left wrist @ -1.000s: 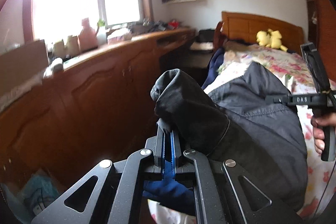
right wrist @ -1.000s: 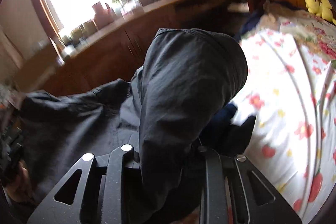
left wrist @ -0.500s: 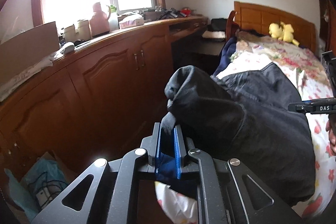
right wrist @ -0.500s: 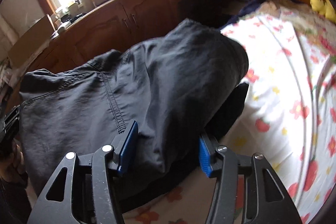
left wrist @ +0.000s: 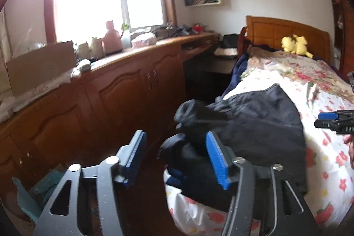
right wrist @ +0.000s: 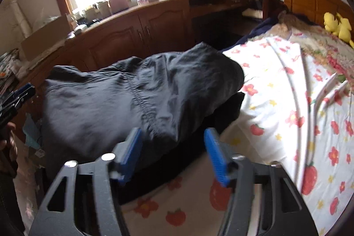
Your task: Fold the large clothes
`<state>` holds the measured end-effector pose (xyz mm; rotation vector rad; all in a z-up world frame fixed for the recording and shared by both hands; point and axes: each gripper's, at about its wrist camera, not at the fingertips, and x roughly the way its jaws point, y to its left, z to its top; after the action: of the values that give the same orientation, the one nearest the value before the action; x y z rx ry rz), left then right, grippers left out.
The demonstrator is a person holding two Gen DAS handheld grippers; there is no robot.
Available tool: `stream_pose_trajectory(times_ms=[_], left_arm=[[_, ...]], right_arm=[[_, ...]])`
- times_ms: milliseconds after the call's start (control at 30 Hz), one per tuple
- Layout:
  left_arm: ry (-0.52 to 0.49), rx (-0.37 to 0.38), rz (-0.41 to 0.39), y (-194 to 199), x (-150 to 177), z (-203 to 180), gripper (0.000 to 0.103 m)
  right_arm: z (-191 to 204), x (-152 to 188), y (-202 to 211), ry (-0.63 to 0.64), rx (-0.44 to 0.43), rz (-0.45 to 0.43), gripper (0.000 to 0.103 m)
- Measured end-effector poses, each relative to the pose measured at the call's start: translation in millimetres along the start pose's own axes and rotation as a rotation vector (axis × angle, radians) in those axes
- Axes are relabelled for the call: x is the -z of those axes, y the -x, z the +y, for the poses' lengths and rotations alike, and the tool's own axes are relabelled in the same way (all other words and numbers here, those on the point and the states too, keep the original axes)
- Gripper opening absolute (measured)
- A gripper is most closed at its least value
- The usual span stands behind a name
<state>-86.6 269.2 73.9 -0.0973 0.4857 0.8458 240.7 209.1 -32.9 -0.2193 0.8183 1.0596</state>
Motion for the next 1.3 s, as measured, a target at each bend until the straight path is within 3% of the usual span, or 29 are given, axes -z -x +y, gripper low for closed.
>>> stream_pose_trajectory(times_ms=[167, 467, 933, 1300], left_arm=[[0.001, 0.095, -0.053, 35.8, -5.8, -39.5, 0.083], [-0.049, 0.318, -0.092, 86.8, 5.7, -139.8, 0.097], [-0.134, 0.599, -0.053, 128.8, 37.3, -272.8, 0.098], [-0.15, 0.673, -0.029, 152.3, 40.2, -322.5, 0.098]], right_arm=[[-6.2, 28.3, 58.4, 0.013, 0.033, -0.063, 0.077], [-32.6, 90.1, 171.0, 0.005, 0.148, -0.174, 0.081], [-78.4, 181.8, 296.8, -0.123, 0.341, -0.273, 0.082], [-107.2, 250.2, 357.7, -0.232, 0.526, -0.33, 0.082]])
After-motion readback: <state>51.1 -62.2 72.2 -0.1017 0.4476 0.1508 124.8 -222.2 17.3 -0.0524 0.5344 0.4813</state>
